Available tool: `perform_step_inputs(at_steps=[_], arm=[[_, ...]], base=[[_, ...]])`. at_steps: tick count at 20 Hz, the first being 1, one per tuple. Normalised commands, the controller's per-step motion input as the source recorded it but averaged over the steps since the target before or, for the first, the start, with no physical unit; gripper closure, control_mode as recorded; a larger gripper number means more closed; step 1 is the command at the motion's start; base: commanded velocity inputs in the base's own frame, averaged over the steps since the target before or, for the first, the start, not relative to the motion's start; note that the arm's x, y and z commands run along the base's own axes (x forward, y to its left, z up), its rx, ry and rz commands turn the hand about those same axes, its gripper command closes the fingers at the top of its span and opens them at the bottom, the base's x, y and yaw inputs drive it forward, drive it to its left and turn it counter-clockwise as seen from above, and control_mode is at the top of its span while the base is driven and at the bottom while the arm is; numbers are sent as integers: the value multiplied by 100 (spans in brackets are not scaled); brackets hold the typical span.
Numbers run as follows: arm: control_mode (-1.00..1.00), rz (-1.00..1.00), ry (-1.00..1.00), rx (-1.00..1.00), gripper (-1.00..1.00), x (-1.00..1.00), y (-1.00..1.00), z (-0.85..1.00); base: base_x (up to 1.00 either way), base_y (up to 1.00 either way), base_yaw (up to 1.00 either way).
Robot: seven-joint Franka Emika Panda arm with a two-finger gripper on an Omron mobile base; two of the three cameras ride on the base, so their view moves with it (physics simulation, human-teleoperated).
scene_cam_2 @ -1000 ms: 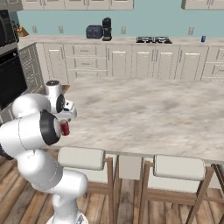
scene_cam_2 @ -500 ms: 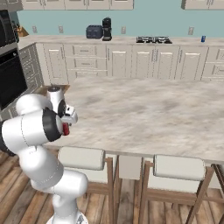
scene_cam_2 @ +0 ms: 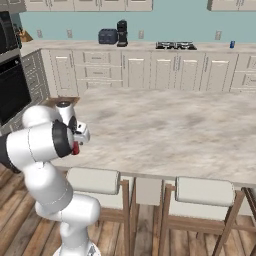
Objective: Four empty soda cans are scattered around the kitchen. Gather all the cans and cluster them next to the stove for recycling.
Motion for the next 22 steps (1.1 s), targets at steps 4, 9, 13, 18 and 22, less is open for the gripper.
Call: perform_step_inputs(at_steps=[4, 9, 13, 18, 22], arm=[[-100, 0, 0, 0, -100, 14, 1, -8], [-100, 0, 0, 0, -100, 12, 4, -4], [-100, 0, 0, 0, -100, 1, 4, -6], [-100, 0, 0, 0, 100, 0, 3, -7], [-100, 0, 0, 0, 100, 0, 0, 0]], base=[[0, 0, 0], [0, 0, 0], [0, 0, 0], [0, 0, 0], [0, 0, 0]])
